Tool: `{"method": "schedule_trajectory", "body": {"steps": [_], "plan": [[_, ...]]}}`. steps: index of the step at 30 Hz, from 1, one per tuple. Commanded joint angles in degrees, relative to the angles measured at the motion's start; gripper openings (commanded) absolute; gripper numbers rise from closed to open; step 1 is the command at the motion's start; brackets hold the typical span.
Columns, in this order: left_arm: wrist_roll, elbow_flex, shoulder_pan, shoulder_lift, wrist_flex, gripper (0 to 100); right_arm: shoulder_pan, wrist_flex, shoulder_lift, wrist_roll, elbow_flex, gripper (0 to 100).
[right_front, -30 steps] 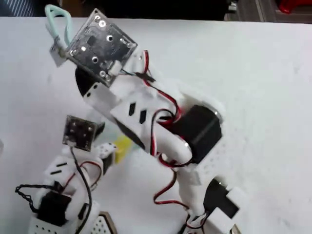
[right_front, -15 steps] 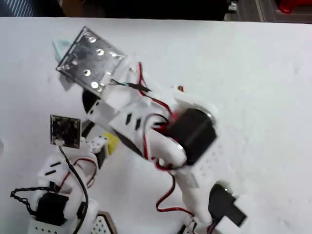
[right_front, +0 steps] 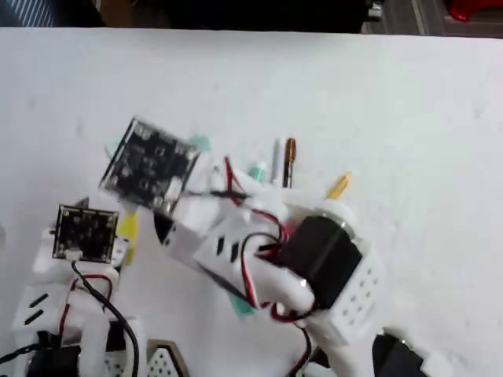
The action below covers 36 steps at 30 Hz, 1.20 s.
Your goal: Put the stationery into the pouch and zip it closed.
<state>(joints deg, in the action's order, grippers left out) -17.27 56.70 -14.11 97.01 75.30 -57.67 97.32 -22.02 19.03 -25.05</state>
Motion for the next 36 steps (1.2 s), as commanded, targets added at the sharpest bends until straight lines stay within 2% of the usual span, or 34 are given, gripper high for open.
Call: {"method": "schedule_trajectory", "body": {"steps": [1,5,8,11,13,22,25,29,31,36], "plan": [[1.76,0.88,-1.71,-0.57,-4.57,24,-0.84,1.19,-3.21,0.79,-0.62,1.7],[12.40,11.25,1.27,-0.57,-17.76,24,-0.75,1.19,-5.14,0.35,-5.19,1.7],[21.10,15.47,6.99,-0.57,-28.40,24,-0.75,1.19,-5.67,0.35,-5.98,1.7],[26.73,16.09,12.79,-0.57,-30.59,24,-0.92,1.01,-5.85,0.62,-7.38,1.7],[27.78,16.35,15.60,-0.84,-30.77,22,-0.84,-0.04,-5.41,0.79,-10.99,1.7],[27.78,19.25,18.07,-0.66,-30.07,21,6.55,-20.53,3.21,0.35,-19.16,1.7],[26.20,19.08,17.80,-0.57,-24.79,21,9.63,-24.48,7.78,0.35,-19.16,1.7],[14.86,11.87,15.69,-0.57,-11.96,21,14.64,-28.97,14.11,0.26,-19.25,1.7],[11.87,8.35,14.99,-0.57,-7.65,21,15.87,-29.58,16.84,0.26,-19.25,1.7],[11.78,5.71,15.25,-0.57,-5.27,21,16.04,-29.23,20.88,0.26,-19.25,1.7]]}}
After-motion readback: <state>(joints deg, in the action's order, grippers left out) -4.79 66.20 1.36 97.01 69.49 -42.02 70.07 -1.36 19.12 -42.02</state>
